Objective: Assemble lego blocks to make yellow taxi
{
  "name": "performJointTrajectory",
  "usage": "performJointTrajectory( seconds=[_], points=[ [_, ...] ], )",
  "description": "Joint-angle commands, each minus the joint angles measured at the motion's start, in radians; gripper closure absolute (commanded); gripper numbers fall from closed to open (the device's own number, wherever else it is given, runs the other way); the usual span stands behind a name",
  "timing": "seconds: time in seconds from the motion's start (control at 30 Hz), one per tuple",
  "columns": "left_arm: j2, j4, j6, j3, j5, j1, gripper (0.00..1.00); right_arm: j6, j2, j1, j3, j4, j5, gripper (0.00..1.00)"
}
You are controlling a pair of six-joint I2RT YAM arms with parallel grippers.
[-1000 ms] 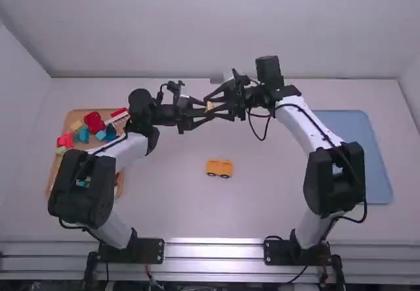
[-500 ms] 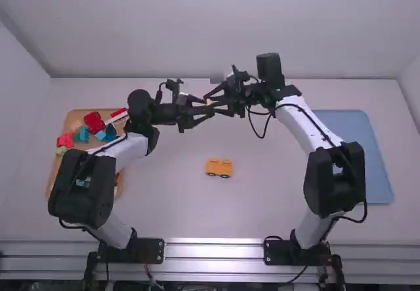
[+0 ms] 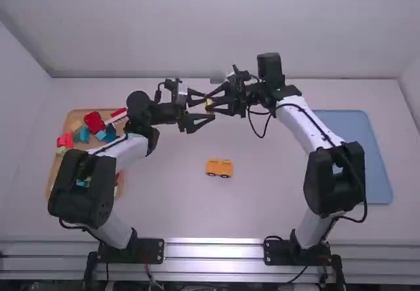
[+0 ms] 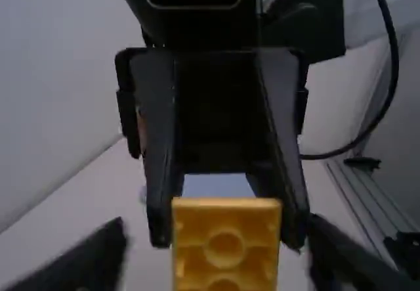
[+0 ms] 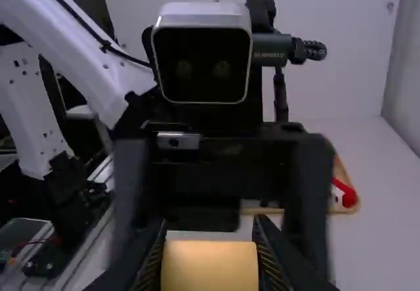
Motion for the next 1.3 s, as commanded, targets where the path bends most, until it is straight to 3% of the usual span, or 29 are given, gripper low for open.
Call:
performJointTrajectory(
  seconds=[0.0,0.07,0.1,0.13,0.2,0.27,0.33,0.53,0.67,0.97,1.2,1.27],
  points=[
    [0.0,0.004,-0.006,0.006,-0.006,0.0,0.01,0.012,-0.015,-0.006,0.016,0.031,-0.008,0.8],
    [0.0,-0.017,-0.006,0.006,-0.004,0.0,0.01,0.156,-0.017,-0.008,0.018,0.129,0.074,0.82],
    [0.0,-0.05,-0.001,0.006,-0.006,0.0,0.01,0.3,-0.02,-0.014,0.024,0.196,0.2,0.84],
    [0.0,-0.05,-0.001,0.006,-0.006,0.0,0.01,0.3,-0.02,-0.014,0.024,0.196,0.2,0.84],
    [0.0,-0.144,0.067,0.006,-0.007,0.0,0.01,0.448,-0.039,-0.016,0.025,0.237,0.444,0.86],
    [0.0,-0.247,0.141,0.006,-0.035,0.0,0.01,0.451,-0.068,-0.012,0.025,0.193,0.579,0.85],
    [0.0,-0.37,0.181,0.006,-0.131,0.001,0.01,0.418,-0.119,0.003,0.025,0.071,0.748,0.85],
    [0.0,-0.52,0.222,0.006,-0.323,0.002,0.01,0.415,-0.225,0.07,0.025,-0.257,1.196,0.82],
    [0.0,-0.569,0.223,0.006,-0.473,0.001,0.01,0.574,-0.226,0.127,0.023,-0.473,1.449,0.88],
    [0.0,-0.565,0.224,0.006,-0.504,0.001,0.01,0.958,-0.058,0.15,0.017,-0.859,1.589,0.89],
    [0.0,-0.57,0.23,0.006,-0.504,0.001,0.01,1.017,0.048,0.092,-0.063,-0.782,1.49,0.85],
    [0.0,-0.583,0.262,0.006,-0.504,0.001,0.01,1.058,0.08,0.059,-0.104,-0.737,1.456,0.89]
  ],
)
